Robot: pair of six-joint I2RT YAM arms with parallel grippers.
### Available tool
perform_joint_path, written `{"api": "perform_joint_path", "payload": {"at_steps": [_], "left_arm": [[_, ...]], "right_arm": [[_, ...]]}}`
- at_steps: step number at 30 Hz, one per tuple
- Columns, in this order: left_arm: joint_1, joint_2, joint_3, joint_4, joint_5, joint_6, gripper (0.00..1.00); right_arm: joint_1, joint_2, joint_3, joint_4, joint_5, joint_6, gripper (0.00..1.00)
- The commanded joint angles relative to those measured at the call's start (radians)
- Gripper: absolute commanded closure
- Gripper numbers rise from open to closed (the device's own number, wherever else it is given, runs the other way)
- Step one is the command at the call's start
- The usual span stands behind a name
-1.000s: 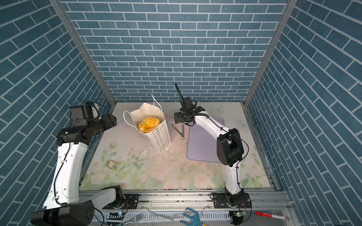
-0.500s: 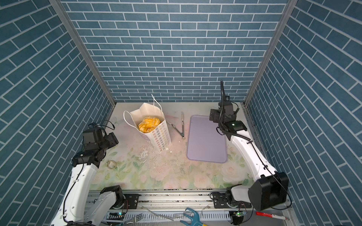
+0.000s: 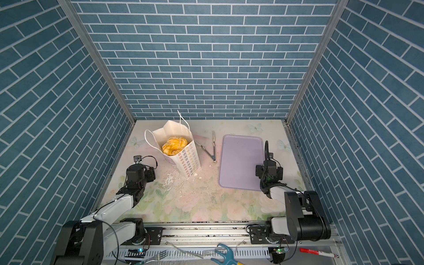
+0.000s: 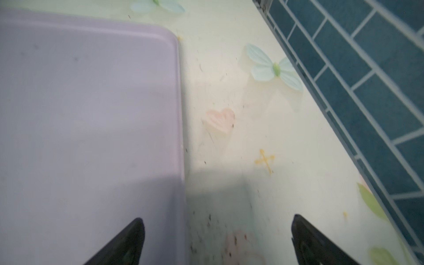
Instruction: Place the fake bread into the paper bag
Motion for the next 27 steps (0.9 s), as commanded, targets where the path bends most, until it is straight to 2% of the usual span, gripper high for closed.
{"api": "perform_joint_path", "payload": {"at_steps": [1, 3, 5, 12, 27], "left_arm": [[-0.031, 0.064, 0.001, 0.32, -0.001, 0.071, 0.27], [-0.039, 0.113, 0.007, 0.379, -0.003, 0.087, 0.26], [-0.039, 0.126, 0.034, 0.341, -0.005, 0.086, 0.26], [-0.038, 0.141, 0.05, 0.328, 0.01, 0.092, 0.23], [-0.036, 0.129, 0.031, 0.35, 0.072, 0.114, 0.23]], "right_arm": [[-0.056, 0.086, -0.037, 0.368, -0.112, -0.036, 0.01], [-0.062, 0.167, -0.059, 0.5, -0.159, -0.057, 0.01], [-0.062, 0.146, -0.03, 0.412, -0.15, -0.047, 0.01], [-0.074, 0.154, 0.022, 0.324, -0.135, -0.024, 0.01], [-0.076, 0.156, 0.025, 0.32, -0.139, -0.021, 0.01]]}}
